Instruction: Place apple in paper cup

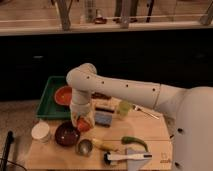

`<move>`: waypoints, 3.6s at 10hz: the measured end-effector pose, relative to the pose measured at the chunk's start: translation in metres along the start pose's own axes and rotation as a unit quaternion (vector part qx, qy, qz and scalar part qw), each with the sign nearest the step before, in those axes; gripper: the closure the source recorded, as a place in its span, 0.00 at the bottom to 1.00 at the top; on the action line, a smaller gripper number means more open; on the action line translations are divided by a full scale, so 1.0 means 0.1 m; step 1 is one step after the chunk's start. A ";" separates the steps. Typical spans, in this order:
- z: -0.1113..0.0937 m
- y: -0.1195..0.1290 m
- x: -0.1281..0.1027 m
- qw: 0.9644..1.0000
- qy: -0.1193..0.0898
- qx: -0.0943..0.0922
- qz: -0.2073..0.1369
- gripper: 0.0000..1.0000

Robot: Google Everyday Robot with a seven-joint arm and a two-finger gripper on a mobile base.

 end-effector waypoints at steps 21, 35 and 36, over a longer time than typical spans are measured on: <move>0.18 -1.16 -0.02 0.982 0.007 -0.021 -0.187 0.99; 0.29 -1.70 0.00 0.965 0.003 -0.015 -0.263 0.99; 0.29 -1.73 -0.01 0.964 0.001 -0.013 -0.267 0.99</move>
